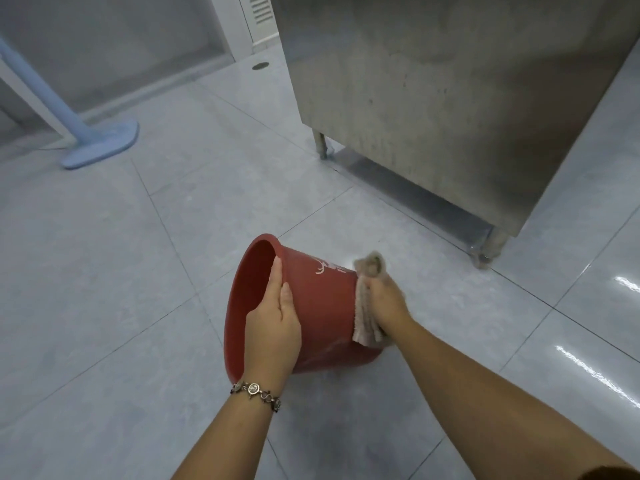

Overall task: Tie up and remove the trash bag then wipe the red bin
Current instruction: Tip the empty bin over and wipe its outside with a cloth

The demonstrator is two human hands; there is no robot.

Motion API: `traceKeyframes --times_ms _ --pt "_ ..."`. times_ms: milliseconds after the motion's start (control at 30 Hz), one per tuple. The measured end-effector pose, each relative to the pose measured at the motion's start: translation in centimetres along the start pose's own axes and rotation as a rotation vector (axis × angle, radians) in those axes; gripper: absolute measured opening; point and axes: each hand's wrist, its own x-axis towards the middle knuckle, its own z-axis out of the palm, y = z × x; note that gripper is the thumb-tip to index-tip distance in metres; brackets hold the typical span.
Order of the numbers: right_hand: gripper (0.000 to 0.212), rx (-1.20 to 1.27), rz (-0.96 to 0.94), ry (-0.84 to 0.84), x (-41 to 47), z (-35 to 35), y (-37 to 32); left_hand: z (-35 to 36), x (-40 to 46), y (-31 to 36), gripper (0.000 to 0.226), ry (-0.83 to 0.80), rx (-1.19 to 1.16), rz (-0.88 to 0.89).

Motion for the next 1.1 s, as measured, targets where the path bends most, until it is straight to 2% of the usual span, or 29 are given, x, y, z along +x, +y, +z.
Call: traceKeyframes --times_ms 133,167,233,300,333,500,633,767,833,1000,1100 --pt "0.039 0.244 0.087 0.151 -2.6 1.3 4.6 1.1 0.2 1.1 0.045 -0.061 0.004 0.033" --pt "0.04 0.313 0.032 0.163 -4.2 2.3 4.6 1.4 0.6 1.2 0.046 -0.045 -0.011 0.022" --pt "0.065 0.346 -0.169 0.001 -9.1 4.9 2.8 1.5 1.2 1.3 0.046 -0.008 -0.024 0.007" --pt "0.071 0.234 -0.368 -0.143 -13.3 7.1 0.9 1.0 1.9 1.2 0.045 0.0 -0.031 -0.023" --pt "0.07 0.145 -0.437 -0.158 -14.4 7.3 0.1 0.7 2.3 1.1 0.045 -0.005 -0.039 -0.046" --pt "0.074 -0.1 -0.556 -0.057 -13.7 4.3 -1.1 0.2 3.3 -0.5 0.046 -0.04 -0.137 -0.262" --pt "0.069 -0.159 -0.544 -0.018 -12.4 3.4 -1.8 0.4 3.0 -0.4 0.045 -0.074 -0.294 -0.324" --pt "0.075 -0.203 -0.443 -0.012 -10.0 2.2 -2.1 -0.1 2.0 -1.7 0.049 -0.264 -0.638 -0.397" --pt "0.079 -0.197 -0.386 -0.023 -8.8 1.1 -2.6 -0.4 0.6 -2.2 0.048 -0.351 -0.782 -0.371" --pt "0.069 -0.178 -0.306 -0.025 -8.8 0.8 -3.8 0.1 -1.4 -2.0 0.09 -0.53 -0.679 -0.311" --pt "0.06 -0.172 -0.273 -0.051 -9.4 0.5 -4.9 -0.8 -0.6 -1.4 0.1 -0.54 -0.59 -0.313"
